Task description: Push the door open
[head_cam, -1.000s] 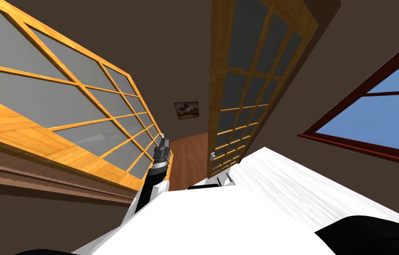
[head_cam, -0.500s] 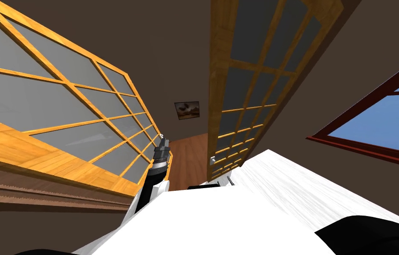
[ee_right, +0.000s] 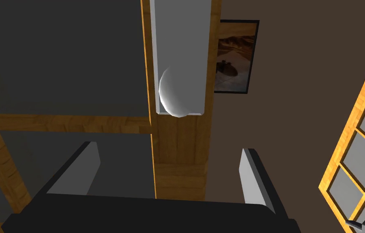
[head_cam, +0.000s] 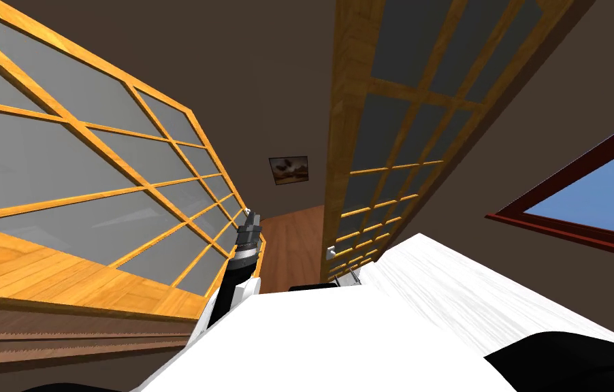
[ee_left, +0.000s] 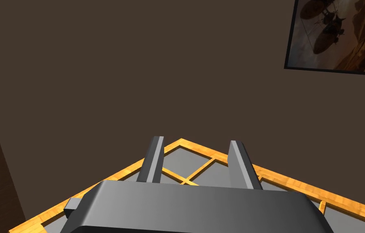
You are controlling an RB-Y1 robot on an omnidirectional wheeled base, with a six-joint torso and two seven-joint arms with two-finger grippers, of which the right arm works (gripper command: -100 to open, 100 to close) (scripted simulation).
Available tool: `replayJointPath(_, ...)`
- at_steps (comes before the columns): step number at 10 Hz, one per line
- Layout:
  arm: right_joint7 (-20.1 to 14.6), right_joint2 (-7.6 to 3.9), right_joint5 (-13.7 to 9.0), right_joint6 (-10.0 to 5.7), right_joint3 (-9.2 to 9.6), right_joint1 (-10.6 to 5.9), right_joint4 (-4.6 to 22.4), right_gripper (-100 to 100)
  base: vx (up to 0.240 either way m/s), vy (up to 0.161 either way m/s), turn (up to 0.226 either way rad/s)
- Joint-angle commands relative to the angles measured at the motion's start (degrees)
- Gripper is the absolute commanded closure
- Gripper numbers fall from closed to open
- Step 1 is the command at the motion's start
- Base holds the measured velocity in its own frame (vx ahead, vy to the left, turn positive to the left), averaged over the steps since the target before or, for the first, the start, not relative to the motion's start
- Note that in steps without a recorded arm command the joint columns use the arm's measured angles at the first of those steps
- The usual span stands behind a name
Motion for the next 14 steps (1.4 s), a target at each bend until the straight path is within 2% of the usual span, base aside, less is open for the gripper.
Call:
replayJointPath(1, -0.32, 0.2, 0.01, 1.07, -0.39, -0.64, -0.32, -100, 0.184, 0.044, 0.058)
replayJointPath(3, -0.67, 0.34, -0.01, 1.9, -0.81, -1.4, -0.31, -100, 0.194, 0.054, 0.029)
replayJointPath(4, -0.58, 0.28, -0.02, 1.63, -0.71, -1.27, -0.23, -100, 0.085, 0.03, 0.001)
replayJointPath(5, -0.58, 0.28, -0.02, 1.63, -0.71, -1.27, -0.23, 100, -0.01, -0.005, -0.002)
replayJointPath(10, -0.58, 0.28, -0.02, 1.63, -0.71, -1.27, -0.23, 100, -0.018, -0.006, 0.0)
replayJointPath(11, 0.6, 1.38, -1.21, 1.66, -2.12, -0.57, -0.33, -100, 0.025, 0.102, -0.195)
replayJointPath(13, 1.54, 2.26, -2.15, 1.69, -3.24, -0.02, -0.4, -100, 0.028, 0.189, -0.18)
replayJointPath(14, 1.19, 2.03, -1.8, 1.47, -2.84, -0.38, 0.05, -100, 0.001, 0.092, -0.034)
